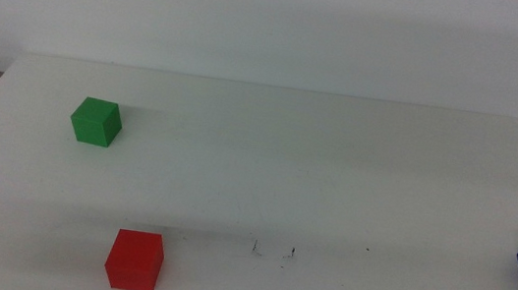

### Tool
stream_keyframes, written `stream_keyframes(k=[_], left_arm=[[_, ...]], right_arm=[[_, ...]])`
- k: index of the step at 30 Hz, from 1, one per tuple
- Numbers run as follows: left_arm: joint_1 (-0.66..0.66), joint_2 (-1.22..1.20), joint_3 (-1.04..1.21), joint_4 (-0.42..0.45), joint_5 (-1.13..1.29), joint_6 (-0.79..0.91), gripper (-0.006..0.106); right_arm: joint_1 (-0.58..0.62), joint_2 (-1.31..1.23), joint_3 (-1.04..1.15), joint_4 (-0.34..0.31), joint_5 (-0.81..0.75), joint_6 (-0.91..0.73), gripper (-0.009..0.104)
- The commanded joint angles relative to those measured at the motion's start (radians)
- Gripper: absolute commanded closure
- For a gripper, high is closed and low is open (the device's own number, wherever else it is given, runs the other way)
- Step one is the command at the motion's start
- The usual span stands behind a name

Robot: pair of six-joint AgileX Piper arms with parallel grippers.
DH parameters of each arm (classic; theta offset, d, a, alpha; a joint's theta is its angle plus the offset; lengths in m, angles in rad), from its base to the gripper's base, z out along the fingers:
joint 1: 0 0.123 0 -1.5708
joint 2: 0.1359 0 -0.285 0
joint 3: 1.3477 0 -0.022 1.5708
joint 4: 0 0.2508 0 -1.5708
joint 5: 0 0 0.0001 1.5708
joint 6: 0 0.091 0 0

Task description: Stack red cubes first, then green, then blue cubes in a specific spot.

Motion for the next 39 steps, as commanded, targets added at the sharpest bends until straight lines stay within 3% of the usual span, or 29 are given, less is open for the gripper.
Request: stream_keyframes(k=[1, 9, 15, 19, 23, 27, 39], left_arm=[[0.001, 0.068, -0.066, -0.014, 0.037, -0.002, 0.007], [0.001, 0.670, -0.683, -0.191, 0.763, -0.002, 0.007], [-0.038, 1.055, -0.930, -0.243, 1.024, -0.004, 0.007], [-0.222, 1.219, -0.993, -0.145, 0.960, -0.080, 0.007], [-0.381, 1.323, -1.002, -0.029, 0.940, -0.362, 0.007], [-0.483, 1.397, -1.006, 0.077, 0.856, -0.376, 0.007], [-0.488, 1.576, -1.006, 0.035, 0.750, -0.421, 0.007]], right_arm=[[-0.008, -0.005, 0.004, -0.007, -0.010, 0.000, 0.002], [-0.008, -0.005, 0.004, -0.007, -0.010, 0.000, 0.002], [-0.008, -0.005, 0.004, -0.007, -0.010, 0.000, 0.002], [-0.008, -0.005, 0.004, -0.007, -0.010, 0.000, 0.002], [-0.008, -0.005, 0.004, -0.007, -0.010, 0.000, 0.002], [-0.008, -0.005, 0.004, -0.007, -0.010, 0.000, 0.002], [-0.008, -0.005, 0.004, -0.007, -0.010, 0.000, 0.002]])
